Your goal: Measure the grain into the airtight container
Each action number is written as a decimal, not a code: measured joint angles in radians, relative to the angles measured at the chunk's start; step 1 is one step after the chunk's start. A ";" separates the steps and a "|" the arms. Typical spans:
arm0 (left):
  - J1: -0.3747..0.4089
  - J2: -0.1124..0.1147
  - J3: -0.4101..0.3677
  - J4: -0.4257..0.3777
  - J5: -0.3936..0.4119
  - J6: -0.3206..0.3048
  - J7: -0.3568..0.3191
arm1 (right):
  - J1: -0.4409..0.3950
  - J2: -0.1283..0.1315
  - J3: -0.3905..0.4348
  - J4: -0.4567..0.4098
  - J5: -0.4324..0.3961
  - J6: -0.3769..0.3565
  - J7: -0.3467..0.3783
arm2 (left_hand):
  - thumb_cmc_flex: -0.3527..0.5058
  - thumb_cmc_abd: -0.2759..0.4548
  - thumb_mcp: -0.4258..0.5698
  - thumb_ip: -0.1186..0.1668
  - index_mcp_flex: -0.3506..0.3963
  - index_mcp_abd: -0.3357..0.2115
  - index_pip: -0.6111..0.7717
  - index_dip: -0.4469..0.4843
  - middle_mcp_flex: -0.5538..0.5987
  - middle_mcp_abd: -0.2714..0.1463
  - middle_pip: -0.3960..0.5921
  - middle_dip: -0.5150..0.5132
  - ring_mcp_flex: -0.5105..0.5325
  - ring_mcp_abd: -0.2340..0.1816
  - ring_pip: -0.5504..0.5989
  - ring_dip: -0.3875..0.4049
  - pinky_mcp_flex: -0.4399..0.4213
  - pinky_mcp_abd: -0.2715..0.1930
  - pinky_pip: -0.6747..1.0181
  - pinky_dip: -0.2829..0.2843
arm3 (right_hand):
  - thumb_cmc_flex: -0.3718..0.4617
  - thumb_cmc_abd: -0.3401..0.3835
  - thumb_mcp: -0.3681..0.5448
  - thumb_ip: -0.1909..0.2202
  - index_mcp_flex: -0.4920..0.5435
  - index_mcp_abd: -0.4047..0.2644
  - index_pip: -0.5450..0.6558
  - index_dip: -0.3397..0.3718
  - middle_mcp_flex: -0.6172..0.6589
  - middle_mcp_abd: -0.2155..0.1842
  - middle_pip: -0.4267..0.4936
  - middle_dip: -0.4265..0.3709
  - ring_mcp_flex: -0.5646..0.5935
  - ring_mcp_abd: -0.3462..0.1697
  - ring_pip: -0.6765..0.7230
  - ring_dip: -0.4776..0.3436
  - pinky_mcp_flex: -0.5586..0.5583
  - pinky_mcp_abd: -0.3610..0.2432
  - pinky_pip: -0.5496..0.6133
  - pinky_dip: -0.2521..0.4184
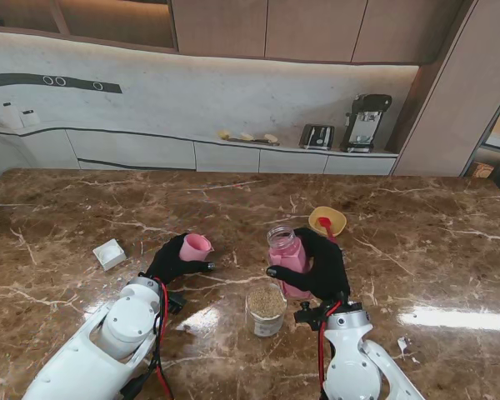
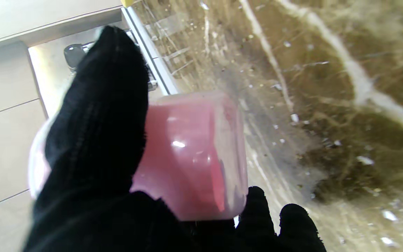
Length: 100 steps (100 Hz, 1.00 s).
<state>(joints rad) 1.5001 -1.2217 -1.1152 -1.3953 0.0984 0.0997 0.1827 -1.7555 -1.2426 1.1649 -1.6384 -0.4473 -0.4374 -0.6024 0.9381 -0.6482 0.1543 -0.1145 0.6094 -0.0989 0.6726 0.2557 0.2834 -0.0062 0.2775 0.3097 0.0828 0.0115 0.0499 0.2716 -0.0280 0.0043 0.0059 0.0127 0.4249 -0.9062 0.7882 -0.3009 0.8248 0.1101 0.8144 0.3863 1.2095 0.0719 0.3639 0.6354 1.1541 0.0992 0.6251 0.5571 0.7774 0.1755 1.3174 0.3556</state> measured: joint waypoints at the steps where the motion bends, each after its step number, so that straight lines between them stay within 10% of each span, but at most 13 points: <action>1: -0.001 0.000 0.000 0.002 -0.001 0.001 -0.001 | 0.000 0.000 0.000 0.000 0.000 0.000 0.000 | 0.000 0.001 -0.007 0.000 0.000 0.000 -0.001 0.000 -0.005 -0.001 -0.001 0.000 0.000 -0.001 0.000 -0.009 0.000 -0.001 0.000 0.000 | 0.000 0.000 0.000 0.000 0.000 0.000 0.000 0.000 0.000 0.000 0.000 0.000 0.000 0.000 0.000 0.000 0.000 0.000 0.000 0.000; 18: -0.012 -0.005 0.007 0.049 -0.012 0.006 -0.004 | 0.001 0.000 -0.001 0.001 0.003 0.002 0.005 | 0.021 0.063 -0.155 0.025 0.000 0.000 -0.106 -0.010 -0.041 -0.044 -0.040 -0.025 0.000 -0.060 -0.024 -0.122 -0.004 -0.174 -0.041 -0.016 | 0.000 0.000 0.000 0.000 0.000 0.000 0.000 0.000 0.000 0.000 0.000 0.000 0.000 0.000 0.000 0.000 0.000 0.000 0.000 0.000; 36: -0.014 -0.003 0.010 0.064 0.001 0.007 -0.025 | 0.002 0.000 -0.001 0.003 0.003 0.002 0.007 | 0.021 0.126 -0.241 0.032 -0.028 0.000 -0.170 -0.010 -0.074 -0.078 -0.144 -0.039 -0.014 -0.137 -0.050 -0.188 -0.025 -0.258 -0.087 -0.030 | 0.000 0.000 0.000 0.000 0.000 0.000 0.000 0.000 0.000 0.000 0.000 0.000 0.000 0.000 0.000 0.000 0.000 0.000 0.000 0.000; 82: 0.037 0.005 -0.031 0.028 0.036 0.008 -0.049 | 0.006 0.001 -0.001 0.008 0.008 0.000 0.012 | 0.086 0.124 -0.250 0.044 -0.032 0.026 -0.126 0.152 -0.084 -0.074 -0.160 0.002 -0.014 -0.188 -0.050 -0.159 -0.032 -0.308 -0.090 -0.031 | 0.000 0.000 0.000 0.000 0.000 0.000 0.000 0.000 0.000 0.000 0.000 0.000 0.000 0.000 0.000 0.000 0.000 0.000 0.000 0.000; 100: 0.062 0.011 -0.051 0.010 0.053 0.010 -0.051 | 0.007 0.001 -0.002 0.012 0.007 -0.003 0.012 | 0.081 0.081 -0.062 0.044 -0.091 0.013 -0.016 0.276 -0.084 -0.059 -0.113 0.005 -0.014 -0.189 -0.050 -0.096 -0.033 -0.310 -0.090 -0.029 | 0.000 0.000 0.000 0.000 0.000 0.000 0.000 0.000 0.000 0.000 0.000 0.000 0.000 0.000 0.000 0.000 0.000 0.000 0.000 0.000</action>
<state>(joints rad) 1.5617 -1.2107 -1.1659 -1.3858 0.1516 0.1097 0.1315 -1.7484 -1.2416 1.1626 -1.6268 -0.4402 -0.4402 -0.5901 1.0191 -0.5675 0.0927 -0.0701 0.5182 -0.0856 0.6561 0.5318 0.1991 -0.0652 0.1642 0.3149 0.0685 -0.1775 -0.0005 0.1759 -0.0608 -0.3057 -0.0840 -0.0166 0.4249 -0.9062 0.7882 -0.3010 0.8248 0.1101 0.8144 0.3863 1.2095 0.0719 0.3639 0.6354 1.1541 0.0992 0.6251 0.5571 0.7774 0.1755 1.3174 0.3556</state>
